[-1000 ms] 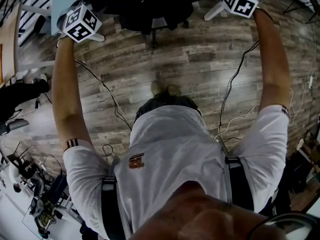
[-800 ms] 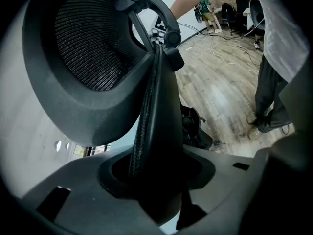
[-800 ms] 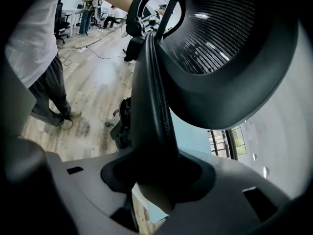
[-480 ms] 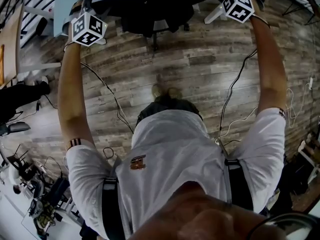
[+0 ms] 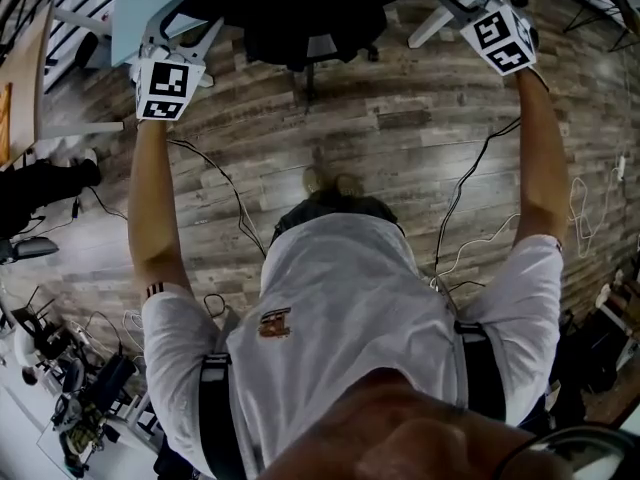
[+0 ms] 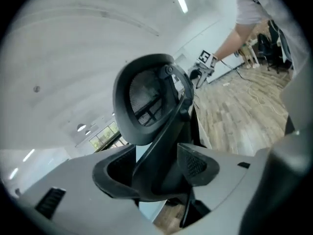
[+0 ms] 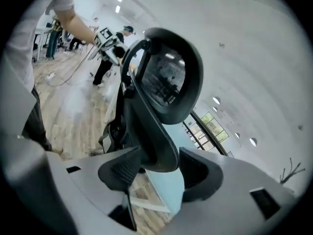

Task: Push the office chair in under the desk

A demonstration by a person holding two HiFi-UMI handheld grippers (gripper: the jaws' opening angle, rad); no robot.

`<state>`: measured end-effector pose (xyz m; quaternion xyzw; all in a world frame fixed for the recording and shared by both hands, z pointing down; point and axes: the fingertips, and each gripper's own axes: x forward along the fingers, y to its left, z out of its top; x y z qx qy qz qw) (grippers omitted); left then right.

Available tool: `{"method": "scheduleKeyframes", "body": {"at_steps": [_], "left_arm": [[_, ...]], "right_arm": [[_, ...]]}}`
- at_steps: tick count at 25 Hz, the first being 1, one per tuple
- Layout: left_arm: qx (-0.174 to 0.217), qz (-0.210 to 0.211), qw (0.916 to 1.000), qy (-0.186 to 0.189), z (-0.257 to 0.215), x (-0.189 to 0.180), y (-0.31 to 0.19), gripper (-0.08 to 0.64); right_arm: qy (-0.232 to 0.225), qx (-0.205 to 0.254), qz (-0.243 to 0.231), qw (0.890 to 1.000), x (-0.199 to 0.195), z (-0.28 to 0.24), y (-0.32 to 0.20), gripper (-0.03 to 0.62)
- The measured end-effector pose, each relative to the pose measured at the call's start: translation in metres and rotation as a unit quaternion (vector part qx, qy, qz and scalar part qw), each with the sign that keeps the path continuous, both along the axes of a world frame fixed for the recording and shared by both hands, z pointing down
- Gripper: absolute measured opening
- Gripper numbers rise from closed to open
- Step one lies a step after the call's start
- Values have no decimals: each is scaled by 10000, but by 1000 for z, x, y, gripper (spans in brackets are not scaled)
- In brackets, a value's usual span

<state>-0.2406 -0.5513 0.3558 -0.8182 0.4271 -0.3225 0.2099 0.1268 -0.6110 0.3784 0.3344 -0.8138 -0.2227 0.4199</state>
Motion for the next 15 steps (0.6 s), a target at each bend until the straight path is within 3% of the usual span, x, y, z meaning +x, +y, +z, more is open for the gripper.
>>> {"method": "scheduleKeyframes", "body": {"at_steps": [3, 8, 13, 15], "left_arm": [[171, -31, 9921, 1244, -33, 13, 28, 275], [277, 320, 9529, 3003, -80, 50, 83, 264], [328, 791, 9160, 3919, -109, 87, 136, 204], [347, 941, 9051, 4133, -115, 98, 154, 177]], "right_arm": [[-1231, 32, 66, 9924, -15, -27, 32, 232], [-3089, -176, -295, 9505, -56, -66, 106, 230], [-4148, -126, -842, 9059, -103, -100, 175, 160], [-4382, -186, -964, 8935, -116, -106, 198, 140]]}}
